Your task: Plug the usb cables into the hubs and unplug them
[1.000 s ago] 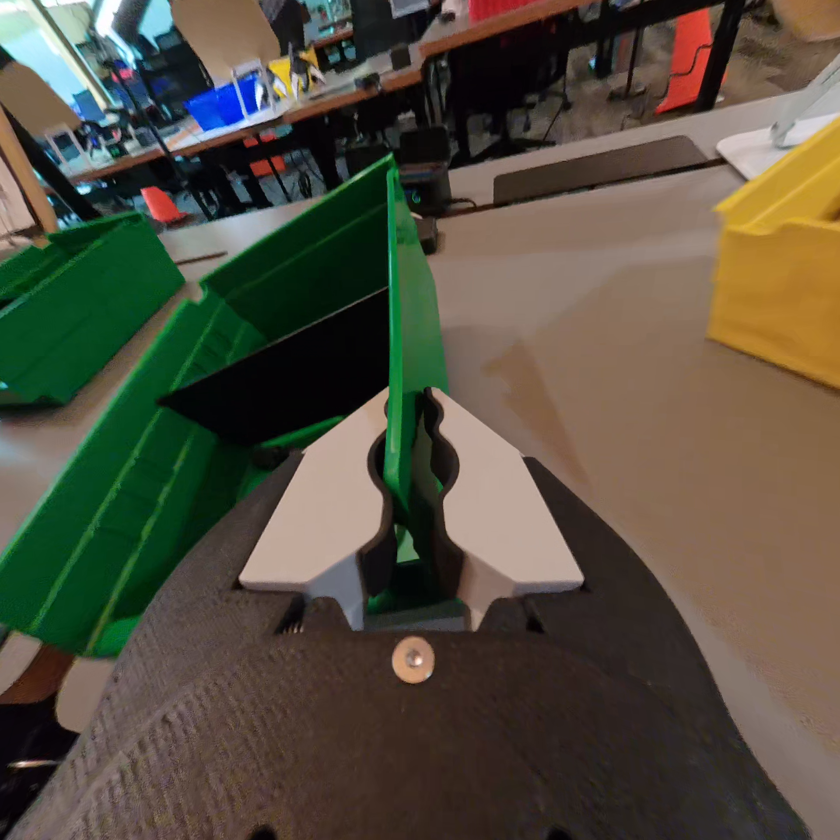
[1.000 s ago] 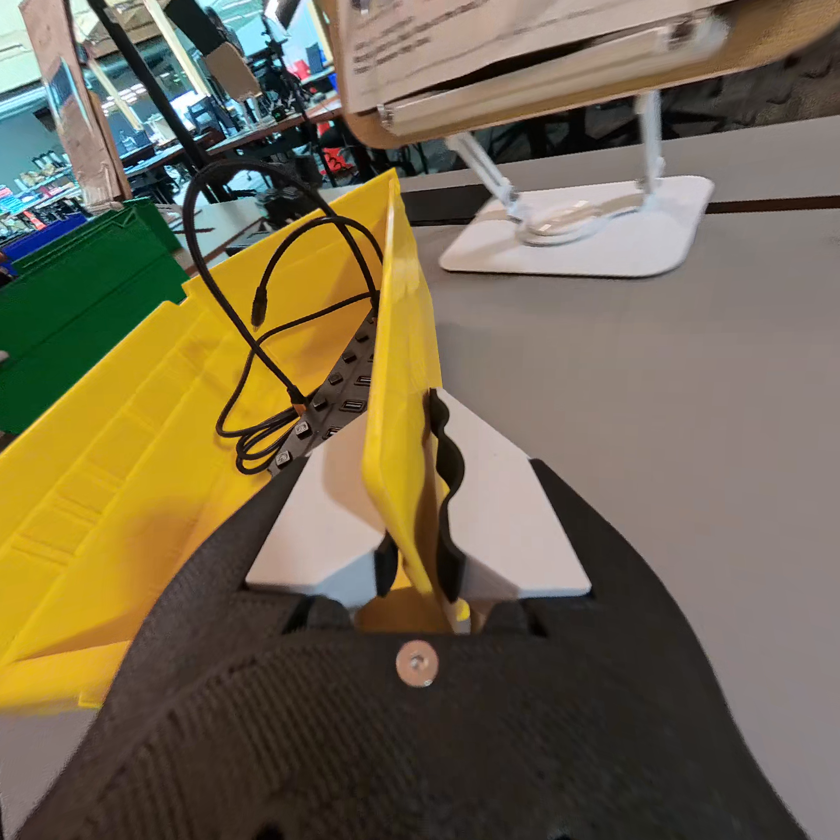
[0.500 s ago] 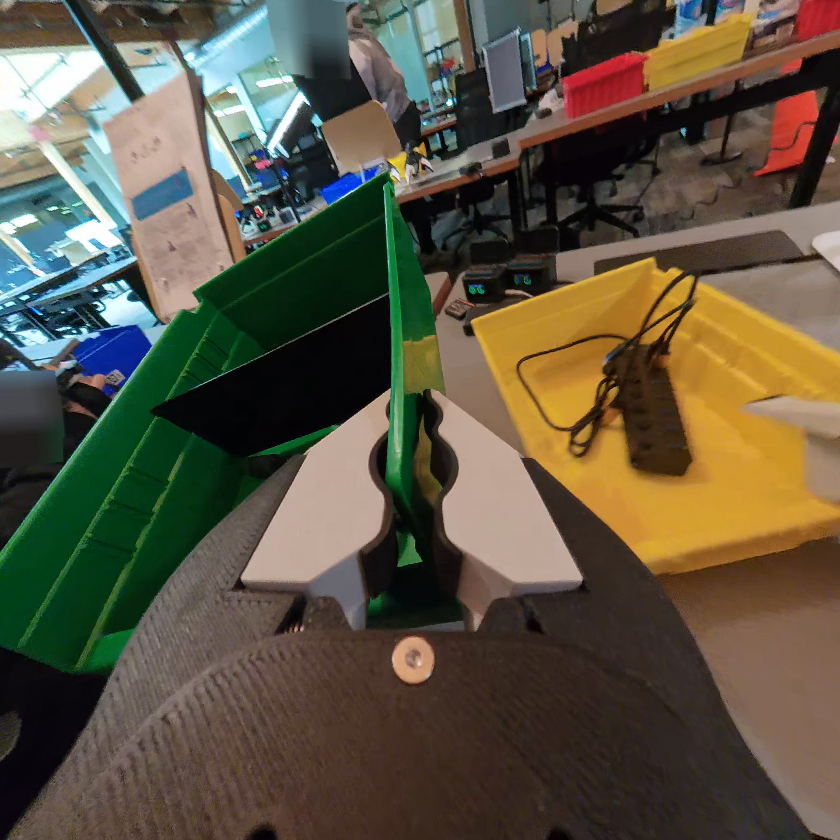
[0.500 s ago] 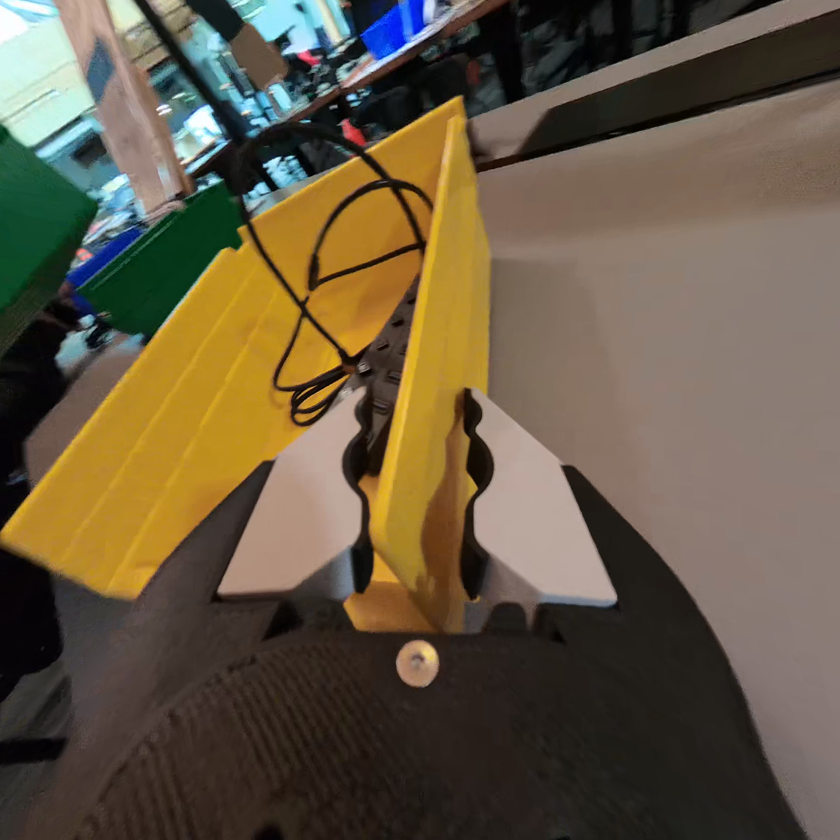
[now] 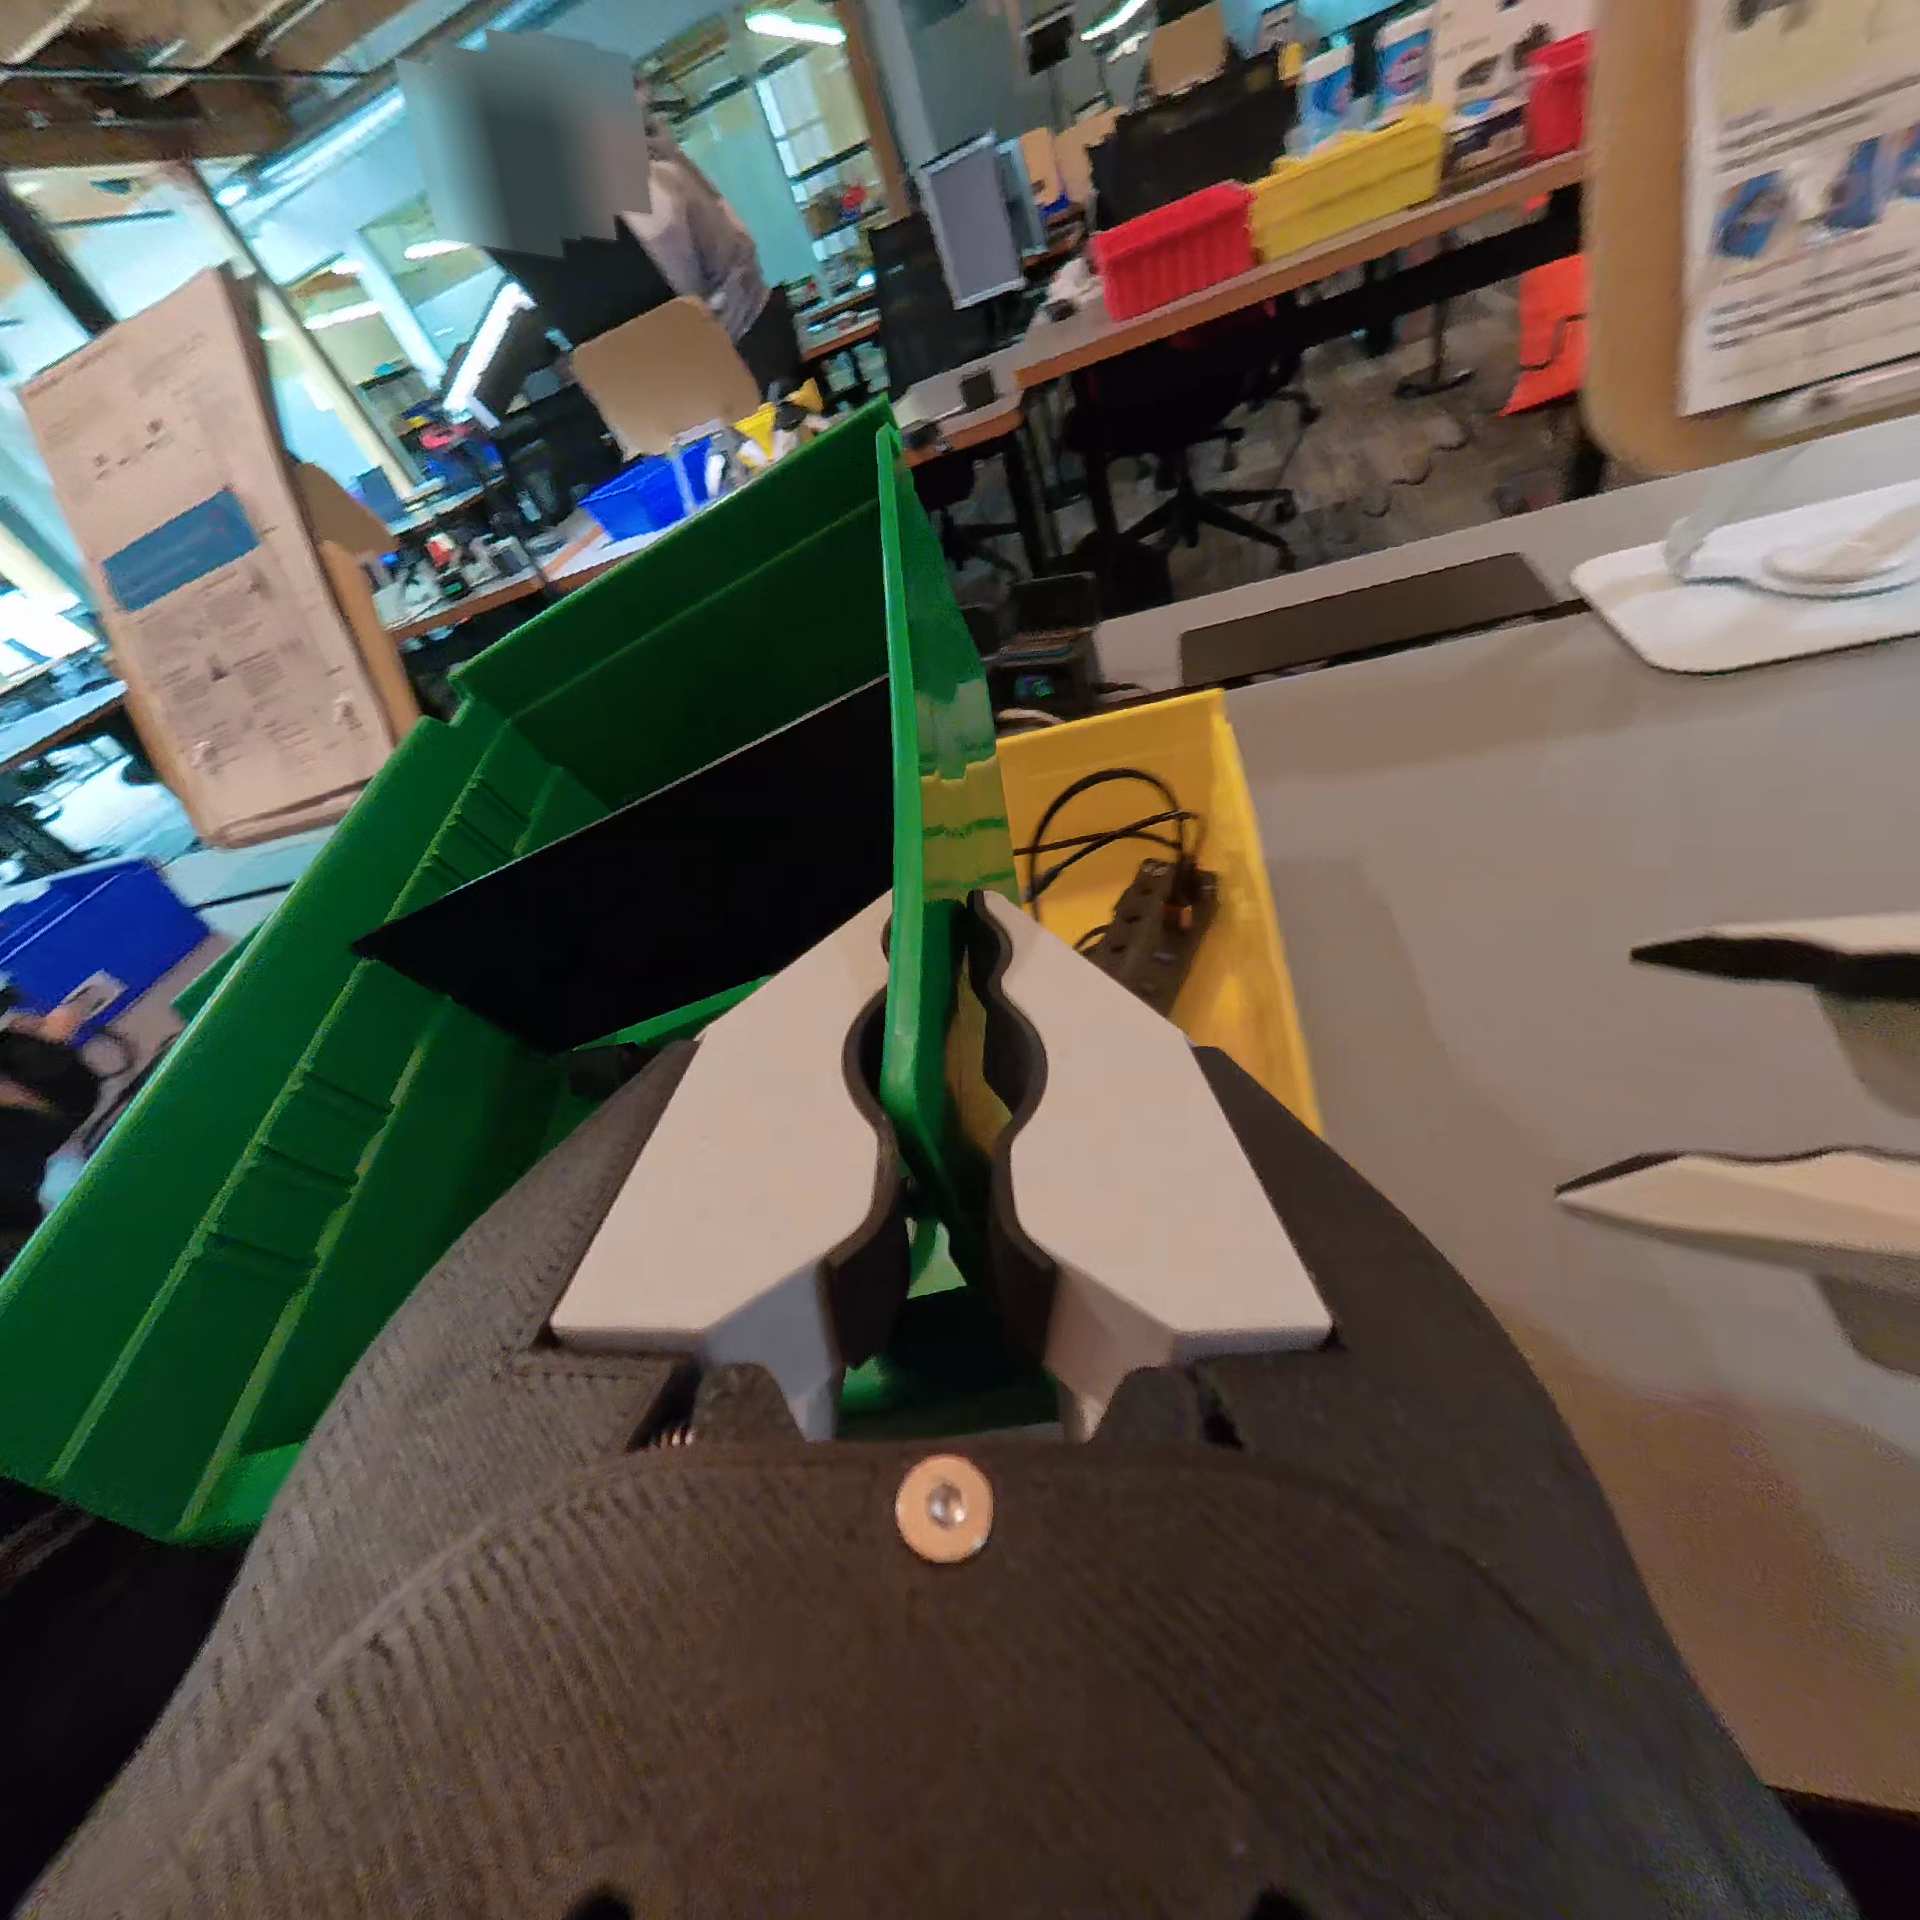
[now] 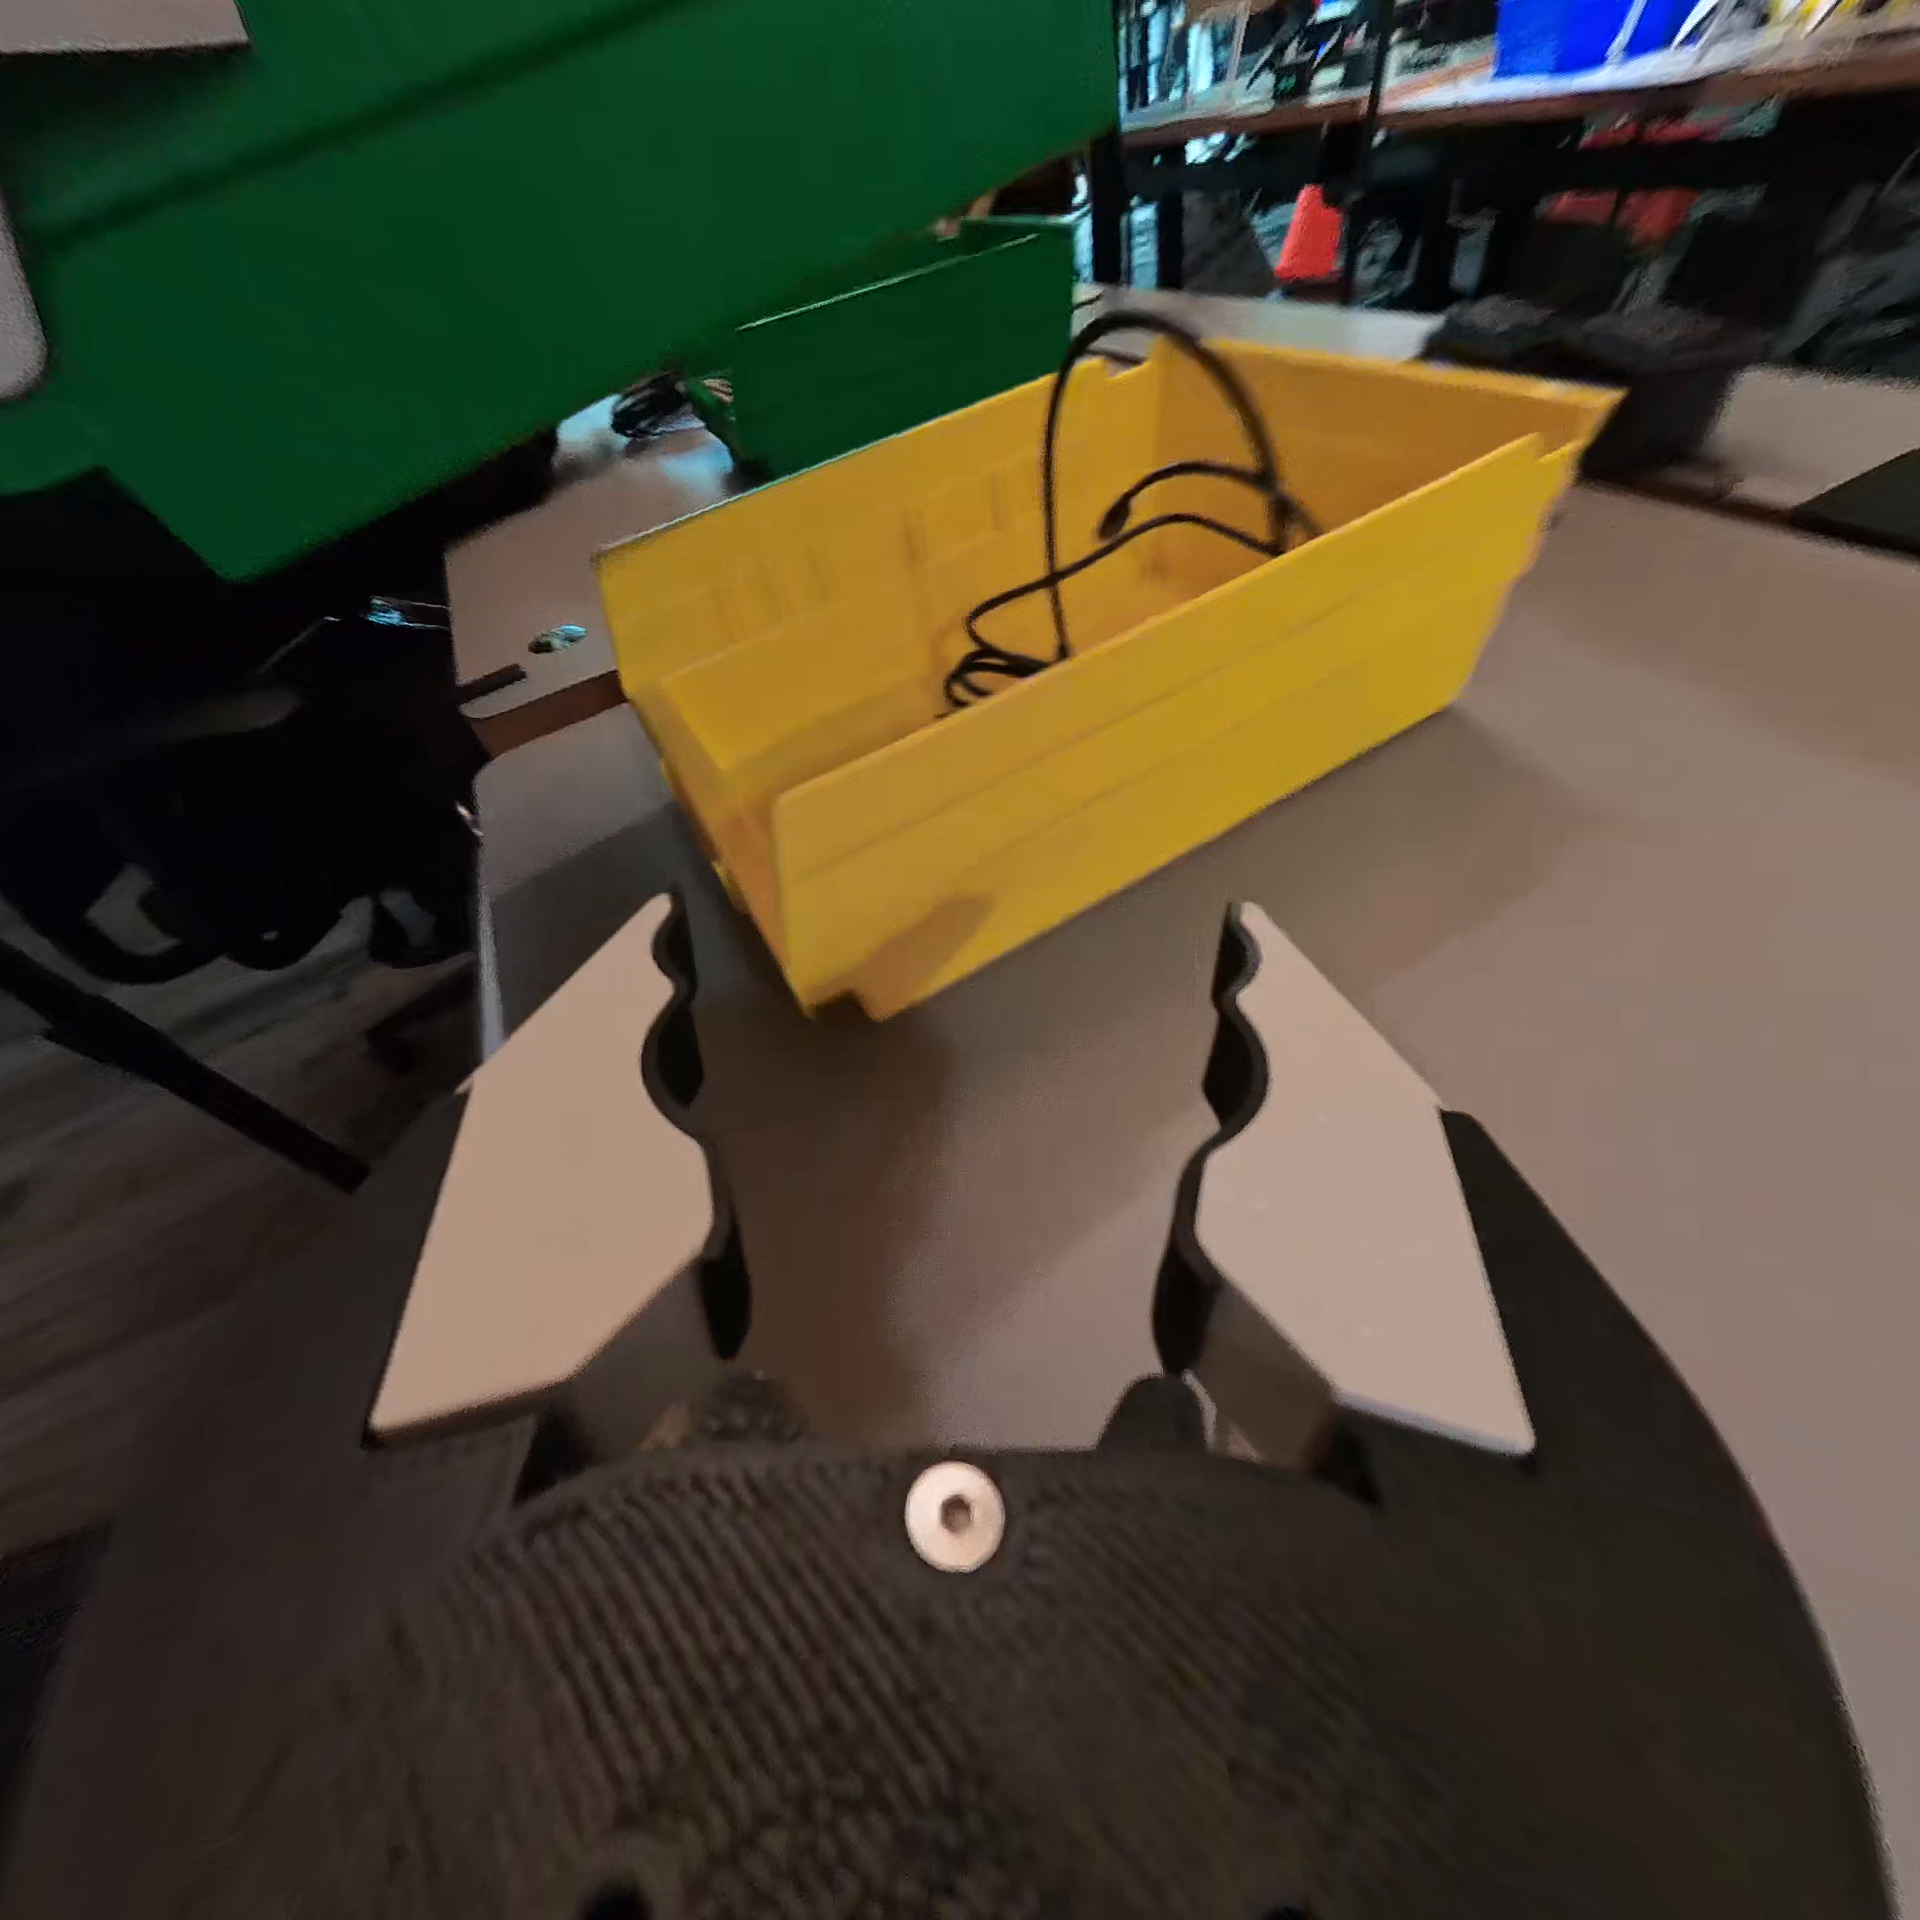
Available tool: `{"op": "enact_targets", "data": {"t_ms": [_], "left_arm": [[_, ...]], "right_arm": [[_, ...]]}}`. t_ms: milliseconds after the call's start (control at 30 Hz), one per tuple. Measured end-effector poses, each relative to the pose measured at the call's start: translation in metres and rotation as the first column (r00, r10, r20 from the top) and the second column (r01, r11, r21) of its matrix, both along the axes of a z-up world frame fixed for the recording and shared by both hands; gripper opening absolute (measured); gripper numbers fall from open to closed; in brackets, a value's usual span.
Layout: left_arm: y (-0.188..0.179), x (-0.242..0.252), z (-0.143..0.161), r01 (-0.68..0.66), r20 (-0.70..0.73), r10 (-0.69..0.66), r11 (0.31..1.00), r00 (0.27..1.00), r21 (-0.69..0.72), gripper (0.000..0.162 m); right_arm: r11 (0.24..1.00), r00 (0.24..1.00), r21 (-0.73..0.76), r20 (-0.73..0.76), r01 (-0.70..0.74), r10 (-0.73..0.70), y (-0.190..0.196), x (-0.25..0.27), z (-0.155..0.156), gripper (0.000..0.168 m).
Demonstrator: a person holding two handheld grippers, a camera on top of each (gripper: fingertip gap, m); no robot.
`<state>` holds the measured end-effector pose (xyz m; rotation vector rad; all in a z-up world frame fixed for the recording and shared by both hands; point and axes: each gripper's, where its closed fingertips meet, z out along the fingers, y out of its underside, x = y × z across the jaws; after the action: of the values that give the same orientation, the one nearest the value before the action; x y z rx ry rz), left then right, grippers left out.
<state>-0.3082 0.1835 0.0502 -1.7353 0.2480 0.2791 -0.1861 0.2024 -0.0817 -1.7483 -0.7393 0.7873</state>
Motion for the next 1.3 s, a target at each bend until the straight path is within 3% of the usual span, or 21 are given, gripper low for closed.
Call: {"op": "enact_targets", "data": {"t_ms": [100,233,333,467,600,700,800,900,1033,1100,1200,1300], "left_arm": [[0.000,0.049,0.007,0.110,-0.013,-0.110,0.993,0.994,-0.034,0.002],[-0.006,0.143,0.005,0.319,-0.042,-0.324,0.944,0.945,-0.088,0.002],[-0.015,0.218,-0.006,0.487,-0.002,-0.490,0.867,0.872,-0.109,0.002],[-0.034,0.305,-0.039,0.659,0.018,-0.671,0.723,0.742,-0.210,0.003],[-0.049,0.367,-0.078,0.747,0.041,-0.769,0.605,0.638,-0.275,0.003],[-0.054,0.401,-0.109,0.777,0.013,-0.817,0.543,0.577,-0.320,0.002],[-0.052,0.425,-0.131,0.769,-0.122,-0.831,0.550,0.543,-0.326,0.003],[-0.050,0.447,-0.144,0.806,-0.056,-0.843,0.529,0.535,-0.266,0.003],[-0.049,0.465,-0.174,0.815,-0.033,-0.858,0.498,0.512,-0.296,0.005],[-0.051,0.474,-0.171,0.843,-0.034,-0.876,0.473,0.481,-0.257,0.005],[-0.077,0.492,-0.159,0.927,0.062,-0.942,0.311,0.331,-0.211,0.029],[-0.113,0.497,-0.117,0.992,0.120,-0.986,0.106,0.113,-0.067,0.051]], "right_arm": [[0.997,0.998,0.076,0.061,0.013,-0.018,0.000,0.069,0.008,0.102],[0.999,0.987,0.008,0.154,0.036,-0.037,-0.022,0.169,-0.025,0.098],[0.983,0.956,0.046,0.231,0.177,-0.183,-0.030,0.255,-0.040,0.099],[0.956,0.927,0.069,0.233,0.286,-0.294,-0.039,0.320,-0.024,0.095],[0.939,0.931,0.012,0.128,0.343,-0.342,-0.041,0.342,-0.015,0.091],[0.912,0.905,-0.015,0.133,0.409,-0.403,-0.044,0.361,-0.022,0.092],[0.881,0.874,-0.023,0.136,0.473,-0.466,-0.050,0.379,-0.025,0.094],[0.850,0.850,-0.045,0.095,0.524,-0.519,-0.058,0.393,-0.026,0.096],[0.848,0.850,-0.086,-0.018,0.523,-0.526,-0.071,0.396,-0.021,0.104],[0.850,0.849,-0.076,-0.050,0.521,-0.526,-0.077,0.397,-0.016,0.106],[0.849,0.848,-0.037,-0.042,0.527,-0.528,-0.082,0.398,-0.013,0.106],[0.861,0.859,0.017,-0.089,0.508,-0.504,-0.087,0.394,0.002,0.107]]}}
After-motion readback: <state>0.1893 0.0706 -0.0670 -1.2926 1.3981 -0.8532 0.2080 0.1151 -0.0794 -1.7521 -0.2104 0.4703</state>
